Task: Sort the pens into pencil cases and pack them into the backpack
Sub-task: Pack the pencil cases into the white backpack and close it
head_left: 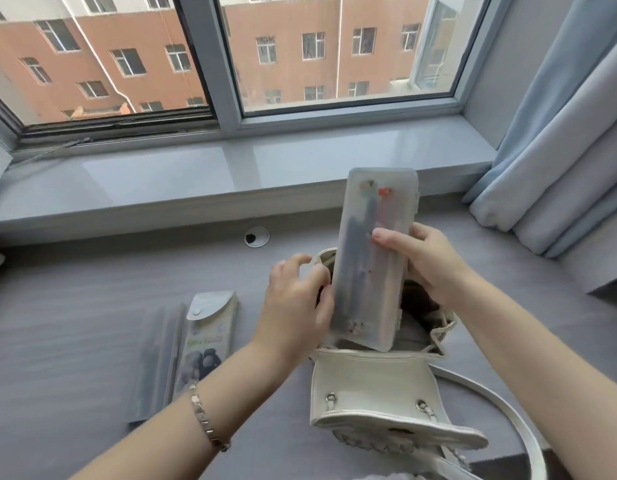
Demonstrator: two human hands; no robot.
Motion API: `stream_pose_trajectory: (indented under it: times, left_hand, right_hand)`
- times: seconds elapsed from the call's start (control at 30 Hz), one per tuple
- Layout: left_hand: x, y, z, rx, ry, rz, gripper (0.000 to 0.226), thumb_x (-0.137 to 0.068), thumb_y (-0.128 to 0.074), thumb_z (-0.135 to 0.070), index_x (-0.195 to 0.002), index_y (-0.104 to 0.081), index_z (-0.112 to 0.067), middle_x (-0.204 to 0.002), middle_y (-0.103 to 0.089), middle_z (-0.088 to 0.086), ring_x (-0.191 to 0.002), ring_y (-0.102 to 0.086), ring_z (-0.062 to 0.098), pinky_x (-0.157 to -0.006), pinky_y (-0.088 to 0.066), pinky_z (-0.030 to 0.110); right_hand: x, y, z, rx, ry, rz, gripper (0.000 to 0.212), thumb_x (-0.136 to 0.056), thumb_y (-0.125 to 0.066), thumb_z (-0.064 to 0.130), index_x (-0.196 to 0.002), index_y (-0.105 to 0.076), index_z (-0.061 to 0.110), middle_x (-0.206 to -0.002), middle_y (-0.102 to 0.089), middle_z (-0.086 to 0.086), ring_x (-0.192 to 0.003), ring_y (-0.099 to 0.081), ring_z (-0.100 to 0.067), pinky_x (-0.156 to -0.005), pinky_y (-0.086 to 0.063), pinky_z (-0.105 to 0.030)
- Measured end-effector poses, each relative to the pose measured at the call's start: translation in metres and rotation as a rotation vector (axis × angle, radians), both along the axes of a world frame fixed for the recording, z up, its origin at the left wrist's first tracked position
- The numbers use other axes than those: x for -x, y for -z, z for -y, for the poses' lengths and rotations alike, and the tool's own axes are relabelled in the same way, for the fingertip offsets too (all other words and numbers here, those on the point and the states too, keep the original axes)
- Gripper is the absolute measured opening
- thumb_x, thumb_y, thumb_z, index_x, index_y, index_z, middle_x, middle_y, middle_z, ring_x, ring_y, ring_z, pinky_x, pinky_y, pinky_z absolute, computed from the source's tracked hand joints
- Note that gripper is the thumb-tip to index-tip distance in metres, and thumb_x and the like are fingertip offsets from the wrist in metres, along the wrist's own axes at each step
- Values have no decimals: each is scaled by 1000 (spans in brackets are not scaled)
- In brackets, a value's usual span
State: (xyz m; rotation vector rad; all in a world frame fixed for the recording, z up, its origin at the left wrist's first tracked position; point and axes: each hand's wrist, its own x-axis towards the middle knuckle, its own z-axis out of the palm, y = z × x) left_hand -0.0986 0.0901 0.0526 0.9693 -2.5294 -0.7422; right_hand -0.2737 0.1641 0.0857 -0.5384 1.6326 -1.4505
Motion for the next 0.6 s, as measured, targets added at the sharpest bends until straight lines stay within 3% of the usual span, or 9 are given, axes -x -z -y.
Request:
stream_pose_trajectory:
  times: [0.07,0.13,0.2,0.27,0.37,0.47,0.6]
  left_hand:
    - [1,11,6,-74,36,136,19,-86,-49,-12,-98,-63,-9,-143,-33,20,-135,-27,33,-104,-28,34]
    - [3,14,9,-174,23,191,30,-86,-47,-9,-111,-63,-17,-153,-19,18,-142,-17,29,-111,-23,34]
    - [8,17,12,-269,33,197,47,-85,-42,-5,-127,-53,-23,-155,-16,16,-143,-16,30,-115,-23,38]
    - [10,21,16,-376,65,149,58,-80,-37,1,-133,-44,-22,-153,-22,16,-142,-20,28,-114,-27,39]
    - [5,25,26,-446,70,66,67,-77,-35,10,-137,-44,-20,-154,-25,10,-144,-20,20,-117,-23,38]
    - [2,22,30,-469,44,11,71,-75,-32,20,-136,-44,-11,-155,-23,6,-144,-17,14,-119,-15,30]
    - [8,21,14,-437,111,-36,77,-69,-27,25,-138,-40,-7,-150,-24,-4,-144,-15,10,-118,-9,21]
  right_hand:
    - [-2,-2,-10,78,14,-269,19,-74,-75,13,-85,-66,25,-75,-71,12,-74,-65,0,-68,-53,-17]
    - [-7,0,-21,79,-80,-545,30,-68,-79,10,-85,-63,29,-74,-66,16,-67,-60,9,-62,-46,-7]
    - [-13,8,-29,-33,-256,-821,30,-66,-80,14,-90,-64,22,-74,-63,12,-69,-58,4,-62,-42,-11]
    - [-16,20,-34,-166,-384,-1014,37,-67,-78,19,-101,-64,17,-87,-67,3,-86,-60,-13,-73,-44,-23]
    - [-17,24,-34,-301,-461,-1143,40,-71,-71,27,-108,-60,20,-109,-66,2,-109,-55,-19,-87,-44,-30]
    - [-25,27,-25,-554,-677,-1322,34,-80,-60,31,-109,-51,16,-115,-62,-3,-110,-55,-25,-85,-41,-31]
    - [-47,56,9,-834,-860,-1441,39,-88,-51,17,-125,-44,5,-126,-57,-12,-114,-56,-31,-89,-46,-35]
